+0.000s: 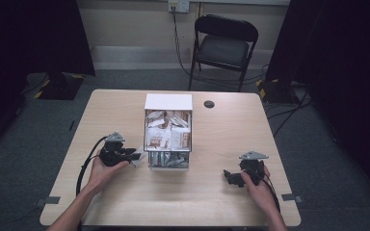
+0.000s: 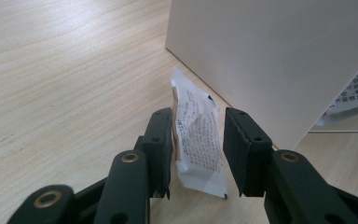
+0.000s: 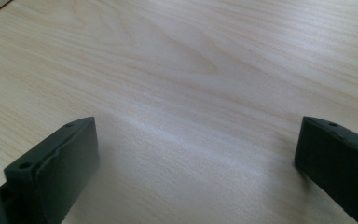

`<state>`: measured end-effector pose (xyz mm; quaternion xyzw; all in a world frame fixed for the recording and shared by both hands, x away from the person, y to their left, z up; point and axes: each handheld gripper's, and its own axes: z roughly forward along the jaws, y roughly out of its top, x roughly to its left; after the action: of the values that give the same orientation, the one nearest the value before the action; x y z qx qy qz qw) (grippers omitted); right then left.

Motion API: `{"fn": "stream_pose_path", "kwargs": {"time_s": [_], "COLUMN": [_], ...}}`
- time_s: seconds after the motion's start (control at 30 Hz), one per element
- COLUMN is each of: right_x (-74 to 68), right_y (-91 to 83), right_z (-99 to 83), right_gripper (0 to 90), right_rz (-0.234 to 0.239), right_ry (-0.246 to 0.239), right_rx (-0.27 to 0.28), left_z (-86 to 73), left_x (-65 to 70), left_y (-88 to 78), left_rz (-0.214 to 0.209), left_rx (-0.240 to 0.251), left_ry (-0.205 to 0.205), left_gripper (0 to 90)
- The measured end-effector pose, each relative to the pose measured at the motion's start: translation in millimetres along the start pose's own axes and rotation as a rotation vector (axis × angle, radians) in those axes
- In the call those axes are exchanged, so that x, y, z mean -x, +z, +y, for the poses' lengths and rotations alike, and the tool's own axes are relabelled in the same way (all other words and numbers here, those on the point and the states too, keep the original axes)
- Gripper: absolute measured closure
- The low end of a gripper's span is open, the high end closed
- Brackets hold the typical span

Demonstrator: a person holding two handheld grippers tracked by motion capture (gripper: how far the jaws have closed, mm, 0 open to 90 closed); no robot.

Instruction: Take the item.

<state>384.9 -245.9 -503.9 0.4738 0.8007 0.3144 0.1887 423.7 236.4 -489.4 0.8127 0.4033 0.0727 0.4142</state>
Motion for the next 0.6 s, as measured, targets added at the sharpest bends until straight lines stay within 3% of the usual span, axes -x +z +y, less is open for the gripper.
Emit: {"fn": "stream_pose_path", "kwargs": {"time_s": [0.23,0.6], "right_x": [0.0,0.0], "right_y": [0.0,0.0], "right_z": [0.0,0.0], "right_gripper": [0.0,0.0], "right_rz": [0.0,0.0], "right_ry": [0.0,0.0], "right_rx": [0.0,0.0], "left_z": [0.8,5.2], "left_x": [-1.5,1.9], "left_y": [-4.3,-23.1], "left_rz": [-0.013,0.026], "left_rx": [0.016,0.043], "left_ry": [-0.011,-0.017], "left_gripper": [58.2,40.1]}}
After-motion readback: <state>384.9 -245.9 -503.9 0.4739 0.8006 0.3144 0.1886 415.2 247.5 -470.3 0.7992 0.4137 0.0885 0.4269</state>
